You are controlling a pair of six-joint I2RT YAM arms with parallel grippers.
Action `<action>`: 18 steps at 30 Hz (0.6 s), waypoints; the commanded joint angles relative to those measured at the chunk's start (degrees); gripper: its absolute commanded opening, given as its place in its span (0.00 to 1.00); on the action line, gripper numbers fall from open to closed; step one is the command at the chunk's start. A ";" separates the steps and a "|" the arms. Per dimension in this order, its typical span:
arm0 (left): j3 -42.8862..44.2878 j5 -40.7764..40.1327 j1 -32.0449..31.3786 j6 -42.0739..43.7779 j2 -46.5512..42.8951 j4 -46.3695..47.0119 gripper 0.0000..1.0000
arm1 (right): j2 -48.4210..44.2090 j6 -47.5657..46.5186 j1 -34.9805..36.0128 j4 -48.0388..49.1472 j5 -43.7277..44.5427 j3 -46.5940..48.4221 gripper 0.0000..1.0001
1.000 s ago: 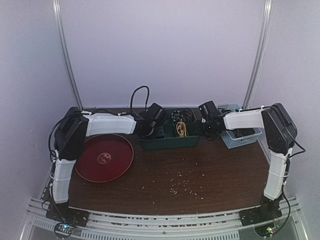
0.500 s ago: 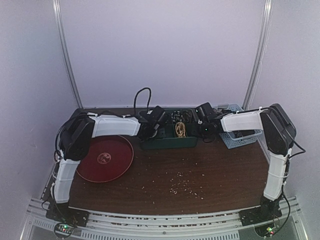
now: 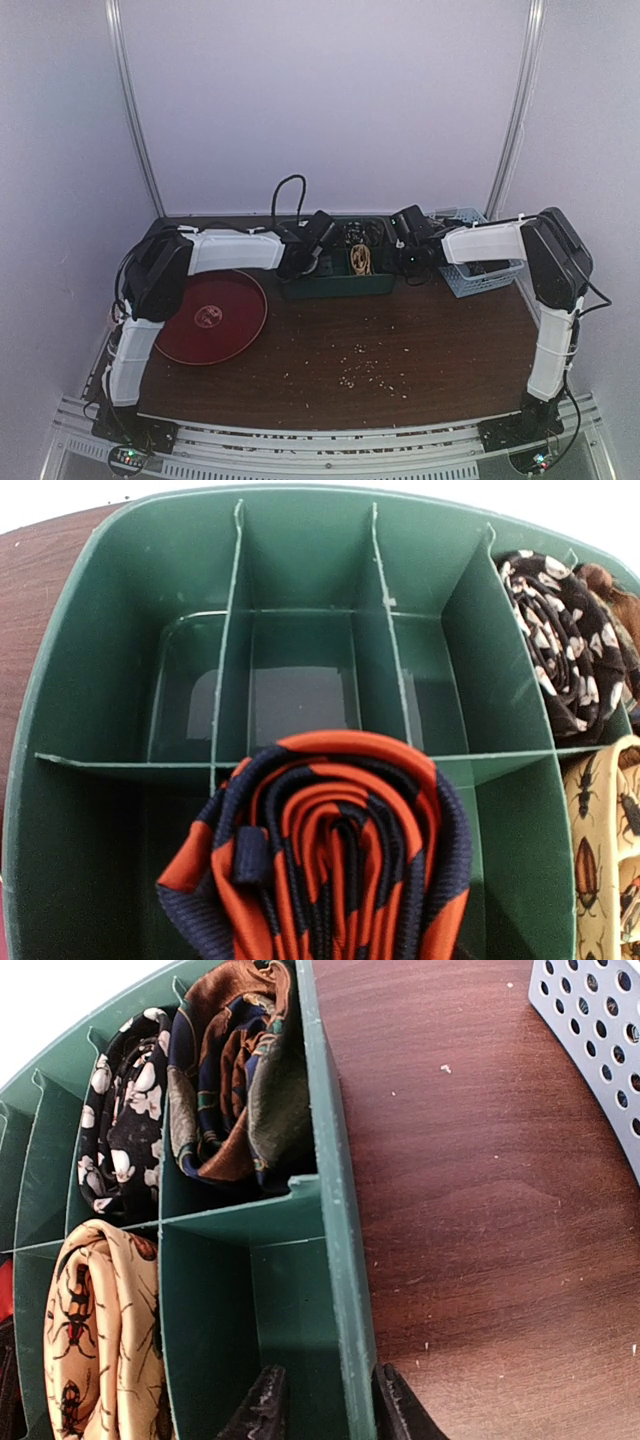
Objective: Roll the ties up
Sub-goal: Place the tie in the storage box.
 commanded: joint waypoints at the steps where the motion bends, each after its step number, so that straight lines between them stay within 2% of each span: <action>1: 0.69 1.81 0.06 0.93 1.30 -4.91 0.45 | -2.00 -0.23 0.73 -2.06 0.25 -1.46 0.29; 5: 2.37 1.53 0.05 1.92 1.27 -5.39 0.52 | -2.10 -0.32 0.77 -1.89 0.40 -1.64 0.29; 18: 4.14 1.45 0.37 3.21 0.79 -5.39 0.62 | -1.93 -0.83 0.77 -1.36 0.52 -1.74 0.28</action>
